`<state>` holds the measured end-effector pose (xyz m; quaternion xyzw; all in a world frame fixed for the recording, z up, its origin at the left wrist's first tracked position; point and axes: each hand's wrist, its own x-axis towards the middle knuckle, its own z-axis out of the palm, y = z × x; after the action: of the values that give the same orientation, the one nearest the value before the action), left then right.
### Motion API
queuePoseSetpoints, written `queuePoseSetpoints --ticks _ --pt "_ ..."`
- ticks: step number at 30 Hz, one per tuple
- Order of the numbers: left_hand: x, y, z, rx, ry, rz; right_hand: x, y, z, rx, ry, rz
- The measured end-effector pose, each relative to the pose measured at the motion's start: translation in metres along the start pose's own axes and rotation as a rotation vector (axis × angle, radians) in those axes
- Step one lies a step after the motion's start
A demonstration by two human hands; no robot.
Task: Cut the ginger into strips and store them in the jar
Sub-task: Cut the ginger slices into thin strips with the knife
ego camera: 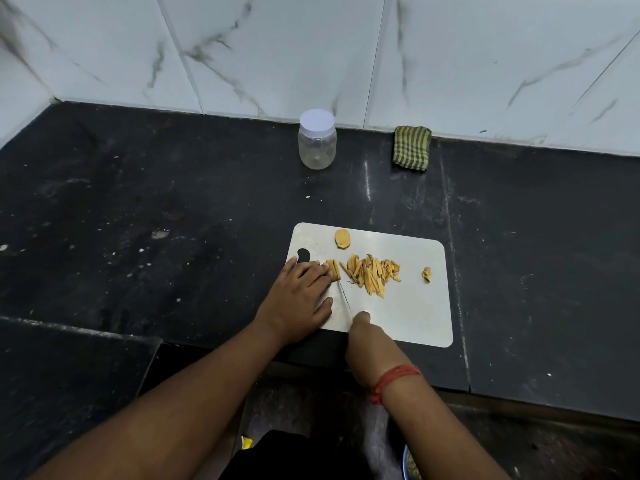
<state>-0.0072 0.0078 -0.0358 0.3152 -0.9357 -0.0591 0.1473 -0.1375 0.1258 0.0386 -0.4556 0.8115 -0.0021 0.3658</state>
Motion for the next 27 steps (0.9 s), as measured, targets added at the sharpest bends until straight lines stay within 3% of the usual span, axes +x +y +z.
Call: queuePoseSetpoints --ticks 6,27 --pt "0.001 -0.001 -0.001 0.009 -0.008 0.002 -0.006 0.006 -0.01 -0.029 0.071 -0.041" --pt "-0.001 -0.003 0.001 -0.027 -0.009 -0.005 0.026 -0.018 -0.013 0.092 0.072 -0.054"
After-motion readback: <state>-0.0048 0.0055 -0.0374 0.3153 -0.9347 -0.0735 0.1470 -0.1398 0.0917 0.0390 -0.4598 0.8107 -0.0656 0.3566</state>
